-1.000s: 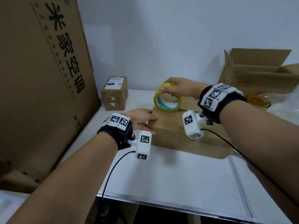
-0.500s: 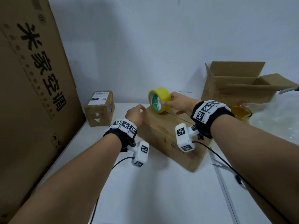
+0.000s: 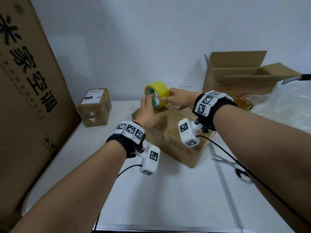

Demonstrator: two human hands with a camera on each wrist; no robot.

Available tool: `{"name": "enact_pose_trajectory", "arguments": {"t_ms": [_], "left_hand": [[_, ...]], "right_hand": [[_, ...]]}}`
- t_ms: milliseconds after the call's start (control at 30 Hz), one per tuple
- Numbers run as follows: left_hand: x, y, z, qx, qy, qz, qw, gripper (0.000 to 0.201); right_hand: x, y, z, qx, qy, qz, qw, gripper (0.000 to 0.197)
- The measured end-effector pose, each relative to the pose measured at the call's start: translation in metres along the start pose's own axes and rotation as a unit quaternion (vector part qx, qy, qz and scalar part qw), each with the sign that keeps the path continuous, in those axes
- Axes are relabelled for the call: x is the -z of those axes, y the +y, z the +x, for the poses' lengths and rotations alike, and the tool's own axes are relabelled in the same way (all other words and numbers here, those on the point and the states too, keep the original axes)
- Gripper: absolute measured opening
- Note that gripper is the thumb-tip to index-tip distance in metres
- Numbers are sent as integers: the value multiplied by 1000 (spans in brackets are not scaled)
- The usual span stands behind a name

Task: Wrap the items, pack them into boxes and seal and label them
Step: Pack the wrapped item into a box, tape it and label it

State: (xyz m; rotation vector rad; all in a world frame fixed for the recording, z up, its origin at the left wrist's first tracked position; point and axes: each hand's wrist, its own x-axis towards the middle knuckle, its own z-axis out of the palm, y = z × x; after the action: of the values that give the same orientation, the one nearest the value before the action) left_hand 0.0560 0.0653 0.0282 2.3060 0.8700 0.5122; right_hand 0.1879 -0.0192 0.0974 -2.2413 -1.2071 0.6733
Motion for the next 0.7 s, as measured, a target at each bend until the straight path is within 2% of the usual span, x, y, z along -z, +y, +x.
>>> {"name": "enact_pose_trajectory", "arguments": {"t_ms": [100, 200, 300, 400, 467, 567, 700], "left_hand": [[-11, 7, -2, 18, -86, 29, 996, 88], [-24, 9, -10, 58, -60, 36, 996, 87], [-34, 13, -15, 86, -19, 118, 989, 86], [-33, 18, -15, 129, -30, 167, 977, 86], [-28, 18, -15, 148, -57, 132, 978, 86], [-16, 11, -11, 135, -95, 69, 984, 86], [14, 2, 10, 87, -115, 168, 975, 79]], "right_hand": [[11, 10, -7, -15, 15, -17, 1000, 57], [28, 36, -20, -65, 32, -99, 992, 54], [40, 78, -33, -136, 35, -149, 979, 53], [39, 114, -42, -186, 19, -108, 976, 65], [33, 126, -41, -189, 24, -33, 981, 68], [21, 123, -46, -186, 50, 43, 980, 63], [2, 105, -54, -160, 28, 41, 986, 65]]}}
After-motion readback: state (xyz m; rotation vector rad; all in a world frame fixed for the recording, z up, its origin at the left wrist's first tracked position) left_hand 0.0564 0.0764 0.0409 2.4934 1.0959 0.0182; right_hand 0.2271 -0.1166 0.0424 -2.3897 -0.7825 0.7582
